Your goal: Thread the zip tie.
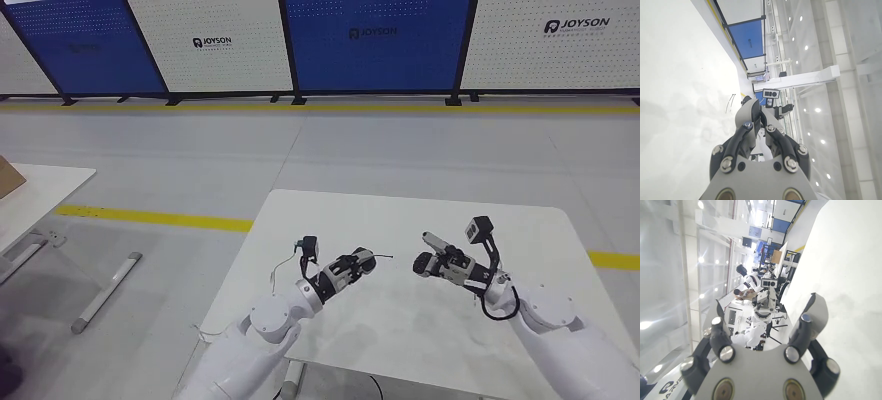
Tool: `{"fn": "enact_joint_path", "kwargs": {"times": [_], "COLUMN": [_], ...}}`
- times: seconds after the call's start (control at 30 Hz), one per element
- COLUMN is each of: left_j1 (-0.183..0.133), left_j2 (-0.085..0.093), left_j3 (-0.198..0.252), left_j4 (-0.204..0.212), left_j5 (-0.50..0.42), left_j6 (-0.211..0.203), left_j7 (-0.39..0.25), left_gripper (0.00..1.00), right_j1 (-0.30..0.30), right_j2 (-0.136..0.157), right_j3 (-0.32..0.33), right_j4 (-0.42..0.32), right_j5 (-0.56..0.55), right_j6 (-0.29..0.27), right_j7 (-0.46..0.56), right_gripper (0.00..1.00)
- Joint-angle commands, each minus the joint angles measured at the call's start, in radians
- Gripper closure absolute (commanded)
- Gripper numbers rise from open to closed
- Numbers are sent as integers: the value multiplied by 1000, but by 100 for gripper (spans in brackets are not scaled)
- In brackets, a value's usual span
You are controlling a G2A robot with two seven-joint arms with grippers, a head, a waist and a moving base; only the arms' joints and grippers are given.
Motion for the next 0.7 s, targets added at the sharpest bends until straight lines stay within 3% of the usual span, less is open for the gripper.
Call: {"fn": "enact_joint_path", "kwargs": {"times": [0.0,0.07,0.67], "left_j1": [11,19,20], "left_j2": [4,8,9], "left_j3": [-18,-29,-30], "left_j4": [1,-4,-5], "left_j5": [-5,5,6], "left_j6": [-3,4,4], "left_j7": [-18,-27,-28], "left_gripper": [100,100,100], "right_j1": [-26,-48,-48], "right_j2": [11,19,19], "right_j3": [42,70,70], "right_j4": [-17,-35,-35], "right_j5": [4,10,10], "right_j6": [2,12,12], "right_j7": [7,18,18], "right_gripper": [0,0,0]}}
